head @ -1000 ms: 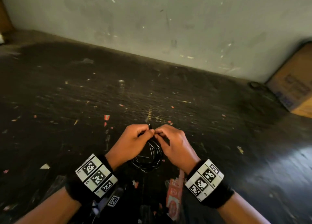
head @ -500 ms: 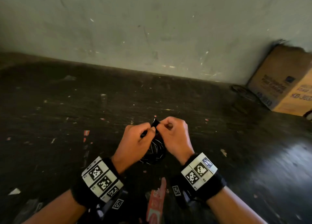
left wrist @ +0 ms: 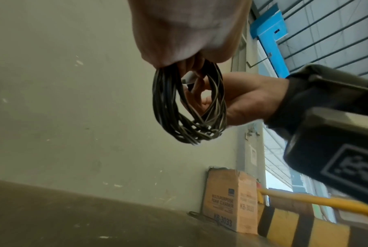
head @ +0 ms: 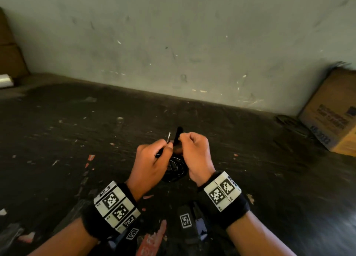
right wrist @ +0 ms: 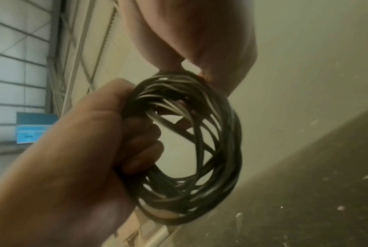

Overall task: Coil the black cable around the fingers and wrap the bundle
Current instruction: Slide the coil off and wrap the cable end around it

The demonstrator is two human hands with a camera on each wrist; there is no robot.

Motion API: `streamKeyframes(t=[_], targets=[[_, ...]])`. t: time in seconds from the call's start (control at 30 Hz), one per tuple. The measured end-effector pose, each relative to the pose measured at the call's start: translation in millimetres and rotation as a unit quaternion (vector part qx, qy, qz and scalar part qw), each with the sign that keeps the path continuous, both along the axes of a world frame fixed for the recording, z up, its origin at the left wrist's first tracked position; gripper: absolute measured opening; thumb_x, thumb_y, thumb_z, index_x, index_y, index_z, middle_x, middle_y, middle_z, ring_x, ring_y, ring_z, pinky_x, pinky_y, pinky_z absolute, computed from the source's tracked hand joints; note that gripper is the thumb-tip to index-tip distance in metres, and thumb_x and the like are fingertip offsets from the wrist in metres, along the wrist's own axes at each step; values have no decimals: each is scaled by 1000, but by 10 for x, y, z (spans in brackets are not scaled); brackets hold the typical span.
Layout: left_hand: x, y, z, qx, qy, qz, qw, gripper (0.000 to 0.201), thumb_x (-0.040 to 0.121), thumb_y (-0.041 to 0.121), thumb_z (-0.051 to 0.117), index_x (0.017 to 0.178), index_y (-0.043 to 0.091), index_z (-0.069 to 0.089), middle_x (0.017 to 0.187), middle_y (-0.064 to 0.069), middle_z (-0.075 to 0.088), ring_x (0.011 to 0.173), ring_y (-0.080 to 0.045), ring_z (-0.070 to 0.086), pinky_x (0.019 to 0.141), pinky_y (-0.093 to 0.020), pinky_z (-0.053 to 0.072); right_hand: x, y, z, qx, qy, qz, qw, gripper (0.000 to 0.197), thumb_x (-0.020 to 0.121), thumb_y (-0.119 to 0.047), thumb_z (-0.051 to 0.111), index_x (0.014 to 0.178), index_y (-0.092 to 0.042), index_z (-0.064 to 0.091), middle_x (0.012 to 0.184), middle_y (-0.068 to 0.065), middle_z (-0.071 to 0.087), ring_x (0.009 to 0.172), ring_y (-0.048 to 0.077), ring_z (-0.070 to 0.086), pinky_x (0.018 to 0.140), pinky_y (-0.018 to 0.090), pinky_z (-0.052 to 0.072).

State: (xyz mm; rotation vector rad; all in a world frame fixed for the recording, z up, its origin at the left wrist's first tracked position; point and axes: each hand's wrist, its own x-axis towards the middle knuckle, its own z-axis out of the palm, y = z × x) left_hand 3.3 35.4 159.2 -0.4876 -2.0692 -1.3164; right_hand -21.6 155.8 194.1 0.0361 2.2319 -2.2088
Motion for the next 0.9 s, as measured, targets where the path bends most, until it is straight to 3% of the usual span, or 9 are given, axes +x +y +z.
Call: streamKeyframes(t=[0.1,0.17,0.27,0.33,0.43,0.53,0.67,0.77,0.9], targets=[[11,49,45,77,-62,26,995,34,94,7,52,61,1,52,54,1,47,49,-7,47,48,-16,35,9,156,37,-39,41,88,995,16,94,-8,49,98,-8,64,86,6,71,72,13,68,69,28,57],[16,52,77,131,-92,26,987,39,94,6,52,55,10,47,53,5,39,49,-2,37,49,-18,32,10,273,69,-54,82,153,983,21,95,-4,48,109,-11,61,89,2,68,73,10,68,70,23,56],[52,89,139,187,-128,-10,974,42,96,8,50,55,21,51,51,10,44,48,-2,40,48,-18,33,4,413,161,-47,130,235,962,29,91,6,49,105,-14,64,97,3,69,88,15,70,81,25,56],[66,121,196,218,-151,-25,964,37,96,10,49,60,16,56,51,11,47,48,-3,41,46,-17,33,-7,490,227,-6,159,272,949,29,87,11,52,106,-7,65,103,7,70,97,16,69,86,25,55],[74,152,282,232,-145,-31,961,33,96,11,49,63,12,53,51,9,42,46,-4,37,43,-16,30,-45,539,293,58,225,270,934,23,83,9,62,104,1,64,103,13,69,97,15,69,85,22,55],[111,203,352,229,-133,-27,964,33,96,13,49,64,13,53,58,-2,45,49,-7,41,44,-16,33,-59,544,349,68,279,249,925,18,78,10,68,95,4,65,99,13,69,93,12,68,85,21,54],[147,257,433,249,-145,-35,957,37,97,20,49,60,14,47,47,5,37,37,-6,33,36,-17,28,-49,637,462,89,335,186,919,15,77,10,70,88,2,66,92,10,71,86,13,71,82,21,55],[121,281,479,253,-139,-2,957,38,97,24,49,62,12,45,47,3,34,39,-7,30,38,-19,27,-10,763,599,67,343,149,925,11,78,5,70,87,0,67,84,15,72,76,23,72,74,29,59],[21,322,537,264,-118,53,956,40,97,26,51,65,2,47,58,-11,31,53,-22,29,50,-29,29,209,833,726,39,280,229,931,11,77,5,70,85,2,64,78,17,71,66,19,69,61,27,58]])
